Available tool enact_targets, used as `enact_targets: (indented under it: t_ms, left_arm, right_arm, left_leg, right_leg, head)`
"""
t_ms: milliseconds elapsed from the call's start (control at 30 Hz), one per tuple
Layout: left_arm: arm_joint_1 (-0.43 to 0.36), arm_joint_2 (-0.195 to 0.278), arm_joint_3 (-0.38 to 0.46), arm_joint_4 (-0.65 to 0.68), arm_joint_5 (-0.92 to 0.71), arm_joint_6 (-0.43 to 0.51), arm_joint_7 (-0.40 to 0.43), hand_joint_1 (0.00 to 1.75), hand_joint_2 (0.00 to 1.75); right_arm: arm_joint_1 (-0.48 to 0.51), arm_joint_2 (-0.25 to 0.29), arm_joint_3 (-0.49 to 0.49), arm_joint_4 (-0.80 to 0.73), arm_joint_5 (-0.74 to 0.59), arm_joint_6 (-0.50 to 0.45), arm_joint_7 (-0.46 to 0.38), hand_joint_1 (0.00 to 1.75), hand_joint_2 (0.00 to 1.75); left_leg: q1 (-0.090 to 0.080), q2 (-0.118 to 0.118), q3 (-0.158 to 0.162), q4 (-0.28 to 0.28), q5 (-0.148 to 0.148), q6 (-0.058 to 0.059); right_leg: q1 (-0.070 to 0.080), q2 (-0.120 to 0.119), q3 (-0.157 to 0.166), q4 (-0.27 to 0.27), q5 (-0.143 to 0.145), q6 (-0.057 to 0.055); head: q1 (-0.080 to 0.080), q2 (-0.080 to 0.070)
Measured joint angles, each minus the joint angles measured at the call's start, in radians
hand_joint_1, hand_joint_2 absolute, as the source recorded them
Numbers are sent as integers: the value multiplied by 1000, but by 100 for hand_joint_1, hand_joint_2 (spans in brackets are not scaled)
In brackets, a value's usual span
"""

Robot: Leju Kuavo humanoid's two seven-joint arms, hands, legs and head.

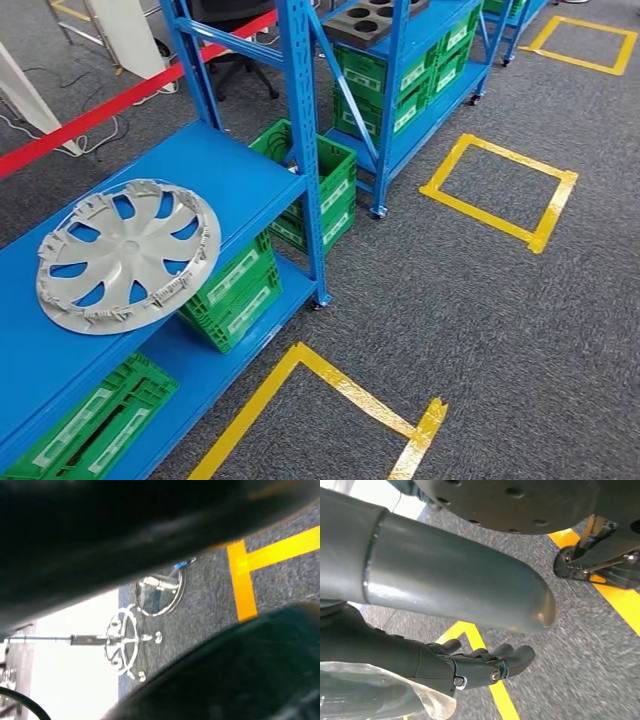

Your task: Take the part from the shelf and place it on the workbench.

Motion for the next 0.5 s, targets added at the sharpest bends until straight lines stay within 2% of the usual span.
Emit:
enact_targets:
  t_ms: [67, 100, 133, 167, 200, 233, 267, 300, 333, 367, 400, 433, 467, 500]
  left_arm:
    - [-1, 2, 0, 0, 0, 1, 0, 0, 0]
    - [-3, 2, 0, 0, 0, 2, 0, 0, 0]
    - [-4, 3, 0, 0, 0, 2, 0, 0, 0]
    - [-4, 4, 0, 0, 0, 3, 0, 0, 0]
    - [-2, 4, 0, 0, 0, 4, 0, 0, 0]
    - [1, 4, 1, 0, 1, 4, 0, 0, 0]
    - [3, 5, 1, 0, 1, 6, 0, 0, 0]
    - [3, 4, 1, 0, 1, 6, 0, 0, 0]
    - [2, 3, 1, 0, 1, 7, 0, 0, 0]
    - [1, 2, 1, 0, 2, 8, 0, 0, 0]
    - [0, 2, 1, 0, 2, 8, -1, 0, 0]
    - [0, 1, 1, 0, 2, 8, -1, 0, 0]
    - [0, 1, 1, 0, 2, 8, -1, 0, 0]
    - [0, 1, 2, 0, 2, 8, -2, 0, 0]
  right_arm:
    - [-2, 1, 0, 0, -1, 0, -1, 0, 0]
    - [-2, 1, 0, 0, -1, 0, -1, 0, 0]
    - [-3, 2, 0, 0, -1, 0, -1, 0, 0]
    - [-4, 2, 0, 0, -2, 0, -2, 0, 0]
    - [-6, 2, 0, 0, -2, 0, -2, 0, 0]
    - [-9, 2, 0, 0, -2, 1, -3, 0, 0]
    - [-12, 2, 0, 0, -2, 1, -5, 0, 0]
    - [-13, 2, 0, 0, -2, 1, -6, 0, 0]
    - [-13, 2, 0, 0, -2, 1, -7, 0, 0]
    - [-12, 2, 0, 0, -2, 1, -7, 0, 0]
    - [-10, 2, 0, 0, -2, 1, -7, 0, 0]
    - [-9, 2, 0, 0, -2, 2, -7, 0, 0]
    - [-8, 2, 0, 0, -2, 2, -7, 0, 0]
    - [-7, 2, 0, 0, -2, 2, -7, 0, 0]
  left_leg:
    - [-13, 44, 72, -135, 54, 21]
    - [-19, 66, 96, -181, 63, 30]
    - [-24, 80, 107, -204, 61, 36]
    - [-27, 79, 109, -210, 57, 40]
    - [-25, 68, 111, -217, 58, 43]
    - [-23, 56, 114, -224, 62, 46]
    - [-19, 46, 117, -231, 67, 50]
    - [-14, 35, 120, -237, 72, 54]
    - [-11, 24, 120, -239, 74, 57]
    - [-9, 11, 119, -239, 75, 58]
    - [-8, -3, 119, -239, 75, 58]
    - [-7, -16, 120, -239, 75, 58]
    - [-6, -31, 121, -238, 74, 57]
    - [-4, -45, 122, -236, 73, 54]
  right_leg:
    - [6, -25, 7, 0, -8, 3]
    - [9, -36, 8, 0, -13, 6]
    - [11, -48, 9, 0, -16, 10]
    - [13, -60, 12, -1, -18, 14]
    - [14, -72, 16, -3, -20, 18]
    - [14, -66, 19, 0, -26, 22]
    - [12, -44, 12, 17, -39, 26]
    - [10, -12, -7, 56, -61, 30]
    - [6, 25, -38, 117, -89, 35]
    - [3, 48, -77, 189, -115, 39]
    - [0, 58, -114, 251, -130, 43]
    - [-3, 60, -140, 284, -128, 46]
    - [-6, 61, -148, 278, -105, 50]
    - [-9, 64, -136, 232, -65, 53]
  head:
    - [1, 0]
    - [0, 0]
    - [1, 0]
    - [0, 0]
    - [-1, 0]
    - [1, 0]
    - [1, 0]
    - [3, 0]
    - [6, 0]
    - [8, 0]
    - [8, 0]
    - [9, 0]
    - [8, 0]
    - [8, 0]
